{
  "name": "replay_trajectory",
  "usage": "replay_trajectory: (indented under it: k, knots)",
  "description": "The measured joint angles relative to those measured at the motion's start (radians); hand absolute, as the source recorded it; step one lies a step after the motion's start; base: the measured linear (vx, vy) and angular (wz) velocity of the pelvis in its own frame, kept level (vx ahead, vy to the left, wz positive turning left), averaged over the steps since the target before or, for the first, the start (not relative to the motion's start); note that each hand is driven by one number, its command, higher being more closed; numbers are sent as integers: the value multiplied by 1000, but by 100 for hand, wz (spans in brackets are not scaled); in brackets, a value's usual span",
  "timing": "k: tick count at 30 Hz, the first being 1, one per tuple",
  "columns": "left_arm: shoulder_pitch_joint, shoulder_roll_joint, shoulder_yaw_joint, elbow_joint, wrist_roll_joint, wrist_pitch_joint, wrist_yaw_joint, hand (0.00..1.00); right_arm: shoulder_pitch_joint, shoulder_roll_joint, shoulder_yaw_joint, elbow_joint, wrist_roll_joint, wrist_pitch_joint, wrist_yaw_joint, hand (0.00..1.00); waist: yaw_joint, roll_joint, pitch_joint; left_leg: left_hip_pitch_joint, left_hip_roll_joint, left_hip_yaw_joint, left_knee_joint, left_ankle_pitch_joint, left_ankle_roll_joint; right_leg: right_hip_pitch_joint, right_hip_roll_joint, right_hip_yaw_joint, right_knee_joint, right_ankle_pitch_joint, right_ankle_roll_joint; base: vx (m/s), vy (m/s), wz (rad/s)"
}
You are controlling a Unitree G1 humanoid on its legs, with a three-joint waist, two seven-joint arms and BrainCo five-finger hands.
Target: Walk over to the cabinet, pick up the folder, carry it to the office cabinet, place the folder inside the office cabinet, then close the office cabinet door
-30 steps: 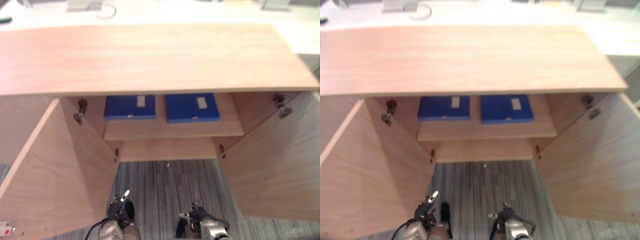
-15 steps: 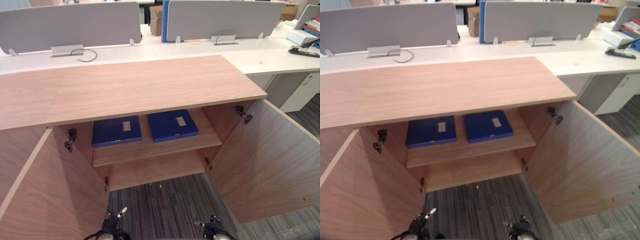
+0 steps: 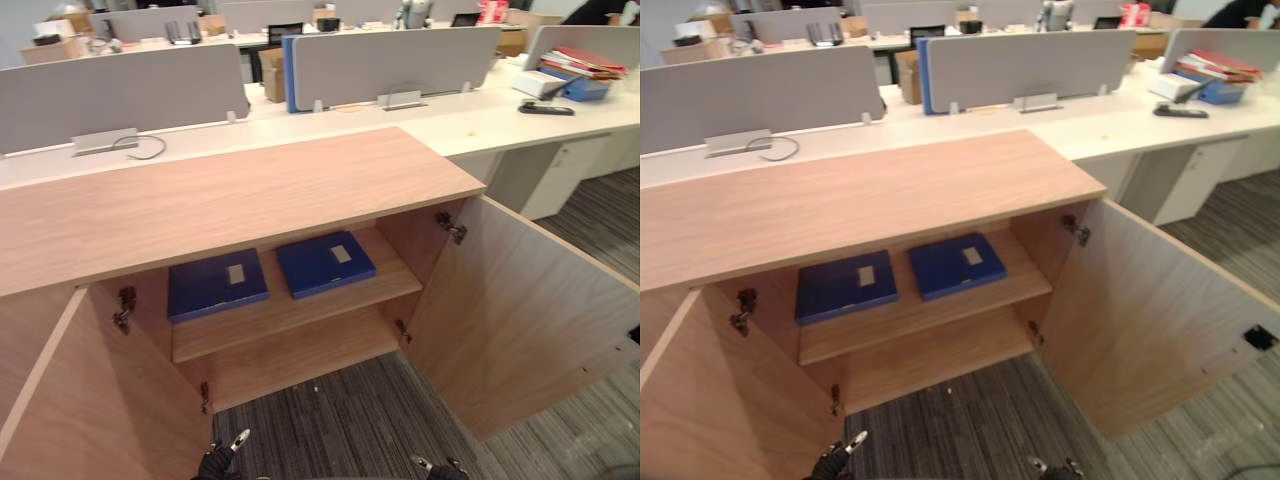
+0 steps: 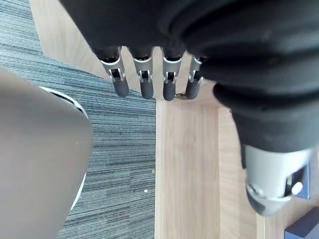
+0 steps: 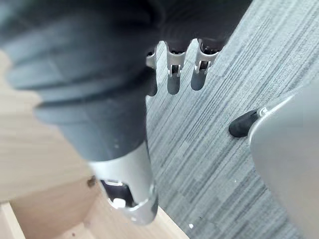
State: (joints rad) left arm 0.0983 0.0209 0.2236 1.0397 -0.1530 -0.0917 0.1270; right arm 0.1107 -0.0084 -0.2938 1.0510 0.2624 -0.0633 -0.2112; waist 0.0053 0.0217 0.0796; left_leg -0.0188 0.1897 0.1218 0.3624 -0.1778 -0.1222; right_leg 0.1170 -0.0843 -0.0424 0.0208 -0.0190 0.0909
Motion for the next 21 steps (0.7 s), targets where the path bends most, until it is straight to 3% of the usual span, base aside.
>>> replay_trajectory:
  k: [3, 9, 18, 21]
  knots:
    - [-8, -1, 16, 1, 0, -2, 4, 0, 1, 2, 0, 0, 36, -2, -7, 0, 3, -4, 5, -7, -28, -20, 0, -21, 8, -32, -17, 37, 1, 12, 18, 19, 89, -35]
    - [-3, -19, 55, 3, 21, -5, 15, 0, 26, 10, 0, -38, 87, -7, -9, 0, 3, -6, -13, 82, -34, 133, -125, -6, 9, -62, -23, 142, -50, 62, 13, 54, 59, -66]
    - [-10, -26, 45, 21, 57, -16, 18, 0, 55, 26, -71, -32, 139, -14, -1, 0, -9, -5, -28, 177, -47, 169, -249, 31, 6, -28, -15, 146, -100, 77, 9, 92, 16, -17]
    - [-14, -30, 50, 22, 61, -18, 18, 0, 41, 23, -71, -36, 145, -14, 2, 0, -4, 1, -24, 180, -41, 246, -252, 30, 7, -108, 5, 114, -29, 84, 3, -35, 4, -75]
